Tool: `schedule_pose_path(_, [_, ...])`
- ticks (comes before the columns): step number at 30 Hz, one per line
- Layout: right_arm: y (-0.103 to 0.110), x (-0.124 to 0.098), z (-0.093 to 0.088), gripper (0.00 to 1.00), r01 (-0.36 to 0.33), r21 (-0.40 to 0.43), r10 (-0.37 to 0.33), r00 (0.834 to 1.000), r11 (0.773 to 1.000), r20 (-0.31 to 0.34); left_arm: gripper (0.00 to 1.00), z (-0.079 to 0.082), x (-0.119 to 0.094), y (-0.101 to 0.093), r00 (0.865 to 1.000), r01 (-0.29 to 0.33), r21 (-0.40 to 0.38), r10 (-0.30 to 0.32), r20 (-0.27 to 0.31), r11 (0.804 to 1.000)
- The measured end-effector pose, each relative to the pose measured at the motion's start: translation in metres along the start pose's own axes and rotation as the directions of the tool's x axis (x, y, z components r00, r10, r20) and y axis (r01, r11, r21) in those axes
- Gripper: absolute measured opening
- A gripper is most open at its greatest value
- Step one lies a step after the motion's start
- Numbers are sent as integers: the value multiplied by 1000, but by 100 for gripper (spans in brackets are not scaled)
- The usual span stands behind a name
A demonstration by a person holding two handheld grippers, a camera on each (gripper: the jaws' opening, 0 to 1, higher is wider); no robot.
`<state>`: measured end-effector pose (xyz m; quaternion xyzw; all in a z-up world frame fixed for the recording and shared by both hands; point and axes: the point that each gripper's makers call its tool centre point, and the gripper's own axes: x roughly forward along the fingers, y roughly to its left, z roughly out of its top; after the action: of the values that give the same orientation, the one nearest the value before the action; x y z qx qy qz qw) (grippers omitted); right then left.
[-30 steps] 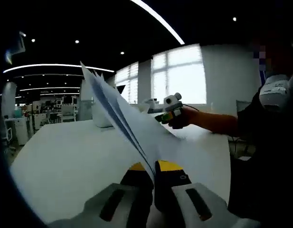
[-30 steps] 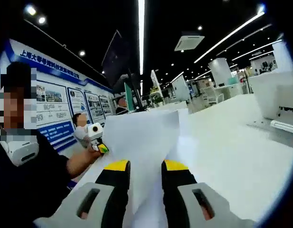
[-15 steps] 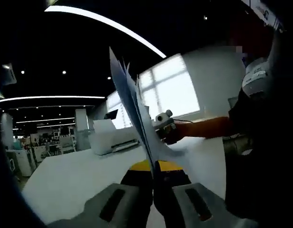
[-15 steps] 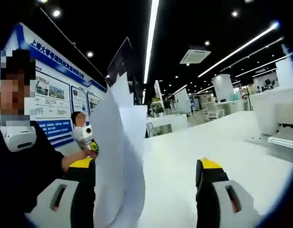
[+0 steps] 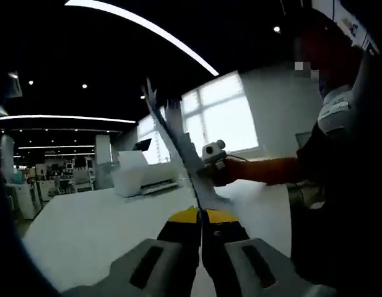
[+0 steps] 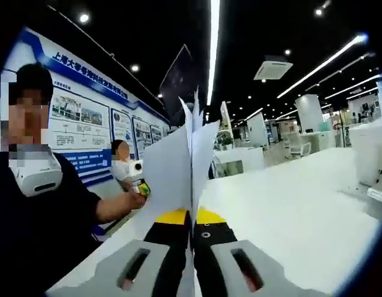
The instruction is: Organize the stack of printing papers by aligning and flattening the scattered papers on the table
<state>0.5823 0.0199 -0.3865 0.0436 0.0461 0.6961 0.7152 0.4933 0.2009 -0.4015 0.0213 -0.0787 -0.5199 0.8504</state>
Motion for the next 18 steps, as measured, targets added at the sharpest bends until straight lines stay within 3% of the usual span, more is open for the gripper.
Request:
schedule_pose_path(4, [3, -21, 29, 0, 44, -41, -42, 998, 998, 44, 6, 18, 18, 2, 1000, 23, 10, -23, 14, 1000])
schedule_pose_path(6, [5, -36, 39, 0, 81, -89, -75, 995, 993, 64, 6, 29, 35, 5, 999, 53, 50, -52, -14, 997])
schedule_pose_path(10, [5, -72, 56, 0, 151, -105, -139, 984, 983, 107, 6, 51, 72, 9, 993, 113, 93, -110, -41, 989])
schedule_pose_path(18, [-12, -130, 76, 0, 296, -151, -270, 948, 943, 169, 6, 64, 144, 34, 984, 171, 110, -164, -72, 979])
